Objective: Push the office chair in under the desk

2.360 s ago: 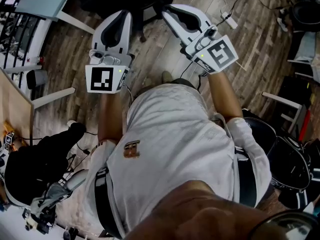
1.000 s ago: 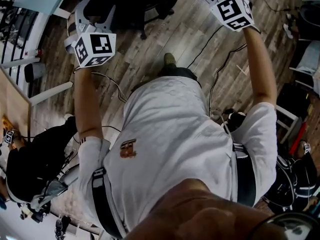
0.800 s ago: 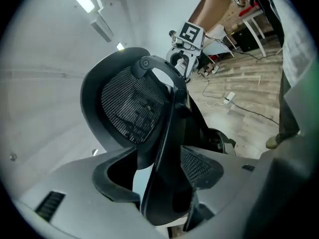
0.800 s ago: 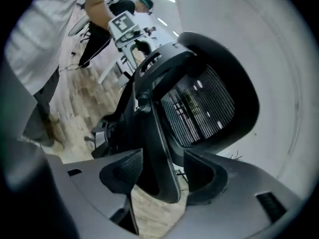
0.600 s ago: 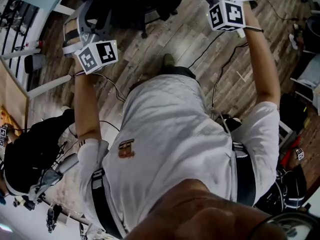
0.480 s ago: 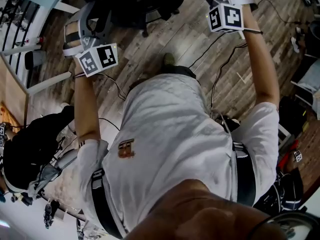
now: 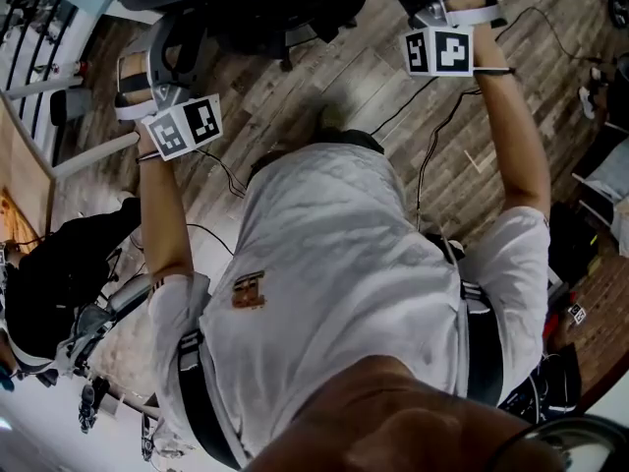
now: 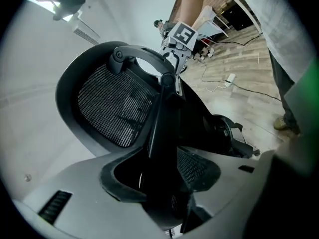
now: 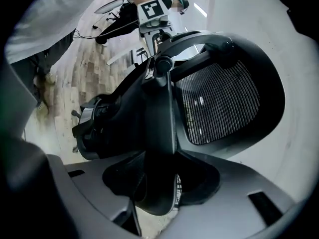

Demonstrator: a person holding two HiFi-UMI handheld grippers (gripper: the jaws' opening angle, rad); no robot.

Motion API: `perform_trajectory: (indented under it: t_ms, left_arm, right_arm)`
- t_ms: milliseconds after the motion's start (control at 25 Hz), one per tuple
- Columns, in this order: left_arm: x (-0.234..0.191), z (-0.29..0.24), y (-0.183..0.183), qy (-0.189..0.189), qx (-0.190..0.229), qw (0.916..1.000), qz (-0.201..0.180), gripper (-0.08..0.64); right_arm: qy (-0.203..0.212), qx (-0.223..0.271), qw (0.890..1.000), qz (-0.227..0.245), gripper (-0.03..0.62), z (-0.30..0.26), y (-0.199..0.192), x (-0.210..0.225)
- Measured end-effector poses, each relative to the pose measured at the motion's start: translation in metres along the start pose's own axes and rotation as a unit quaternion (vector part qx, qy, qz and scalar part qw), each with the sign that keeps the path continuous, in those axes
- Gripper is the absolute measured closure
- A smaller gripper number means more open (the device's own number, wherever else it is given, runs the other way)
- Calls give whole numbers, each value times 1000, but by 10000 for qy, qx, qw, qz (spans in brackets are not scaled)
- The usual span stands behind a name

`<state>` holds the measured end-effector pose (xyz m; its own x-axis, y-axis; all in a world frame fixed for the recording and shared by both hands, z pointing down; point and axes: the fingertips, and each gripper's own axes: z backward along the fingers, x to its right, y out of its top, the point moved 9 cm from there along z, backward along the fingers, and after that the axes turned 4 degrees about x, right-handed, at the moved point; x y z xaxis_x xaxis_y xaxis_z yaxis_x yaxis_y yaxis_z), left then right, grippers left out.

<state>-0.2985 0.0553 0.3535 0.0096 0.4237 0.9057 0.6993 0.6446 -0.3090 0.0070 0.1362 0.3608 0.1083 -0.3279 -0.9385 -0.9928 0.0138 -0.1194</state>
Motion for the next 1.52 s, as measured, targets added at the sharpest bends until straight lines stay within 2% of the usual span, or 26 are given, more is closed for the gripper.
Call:
perform_trajectory:
  t_ms: [160, 360, 760, 1160, 1280, 1520]
  left_arm:
    - [1, -12, 8, 43, 54, 10000, 37, 345]
    - [-2, -33, 12, 64, -109, 9999, 55, 347]
    - [-35, -92, -25, 92, -413, 9989, 192, 346]
    - [-69, -144, -70, 191, -398, 9986, 284, 344]
    - [-83, -165, -80, 197, -389, 9987, 268, 344]
    - [-97, -213, -98, 172, -548, 9973, 467, 344]
  right_arm:
    - [-8, 71, 10000, -7, 393, -8, -19, 3]
    - [-9, 129, 9999, 4, 393, -26, -36, 10]
    - [-34, 47, 10000, -69, 393, -102, -48, 38]
    - [-43, 101, 9999, -48, 393, -183, -56, 69]
    - [-26, 136, 9999, -33, 393, -207, -65, 79]
    - [83, 200, 9998, 49, 393, -258, -88, 98]
